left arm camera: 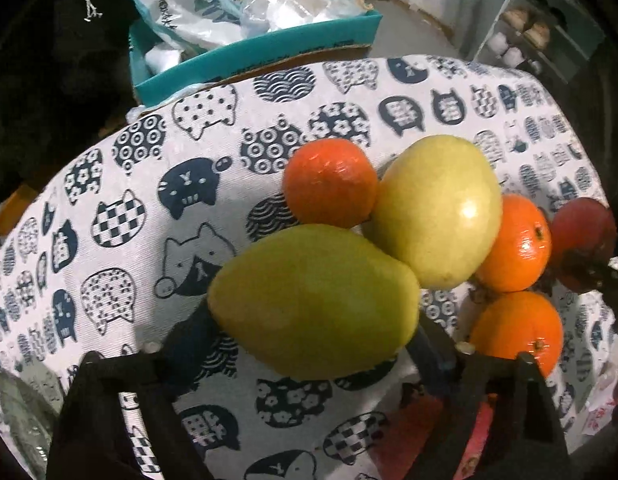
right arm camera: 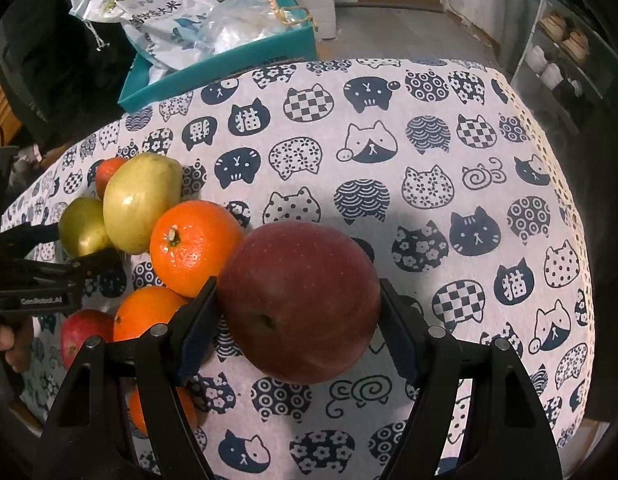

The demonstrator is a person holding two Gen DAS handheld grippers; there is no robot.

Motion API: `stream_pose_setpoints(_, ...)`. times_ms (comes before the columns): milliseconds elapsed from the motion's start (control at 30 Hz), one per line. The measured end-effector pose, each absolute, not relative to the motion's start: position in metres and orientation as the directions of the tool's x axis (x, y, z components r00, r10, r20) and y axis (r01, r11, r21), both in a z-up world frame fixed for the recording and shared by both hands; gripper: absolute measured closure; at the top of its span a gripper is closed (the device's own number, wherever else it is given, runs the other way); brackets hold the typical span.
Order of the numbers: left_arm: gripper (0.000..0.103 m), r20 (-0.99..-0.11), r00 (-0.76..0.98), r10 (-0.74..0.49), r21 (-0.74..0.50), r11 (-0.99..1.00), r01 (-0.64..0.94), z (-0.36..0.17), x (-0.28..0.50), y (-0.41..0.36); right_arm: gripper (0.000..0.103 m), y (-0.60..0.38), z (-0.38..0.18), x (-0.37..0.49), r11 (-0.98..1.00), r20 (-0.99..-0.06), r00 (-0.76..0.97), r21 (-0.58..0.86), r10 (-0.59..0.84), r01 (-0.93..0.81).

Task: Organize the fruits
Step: 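Close the left tool on the yellow pear while the right tool grasps the red apple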

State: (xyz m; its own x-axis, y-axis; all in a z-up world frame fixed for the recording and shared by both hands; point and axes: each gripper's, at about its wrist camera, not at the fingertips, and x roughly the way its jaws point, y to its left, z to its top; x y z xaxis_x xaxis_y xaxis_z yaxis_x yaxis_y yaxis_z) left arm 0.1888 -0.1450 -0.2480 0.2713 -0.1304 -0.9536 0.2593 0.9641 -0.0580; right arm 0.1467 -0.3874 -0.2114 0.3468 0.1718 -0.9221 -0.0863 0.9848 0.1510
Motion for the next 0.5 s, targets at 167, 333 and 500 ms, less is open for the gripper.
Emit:
stream_pose_setpoints(167,0.021,-0.950,0.291,-0.113,-0.029,0.960,0.279,-0.248,0.187,-0.149,0.029,-0.385,-0.211,0.145,0.985,-0.921,0.351,0.142,0.168,-0.098)
stream_pose_setpoints(333,0.021,-0.950,0.292,-0.110,-0.025,0.959,0.281,-0.246,0.183,-0.148,0.029,-0.383,-0.206,0.144,0.986,-0.915,0.370,0.133,0.162,-0.102)
stream_pose_setpoints(500,0.021,-0.936,0.333,-0.116,-0.018,0.959,0.284,-0.231,0.173,-0.147,0.029,-0.381,-0.194,0.145,0.987,-0.900,0.407,0.122,0.155,-0.106)
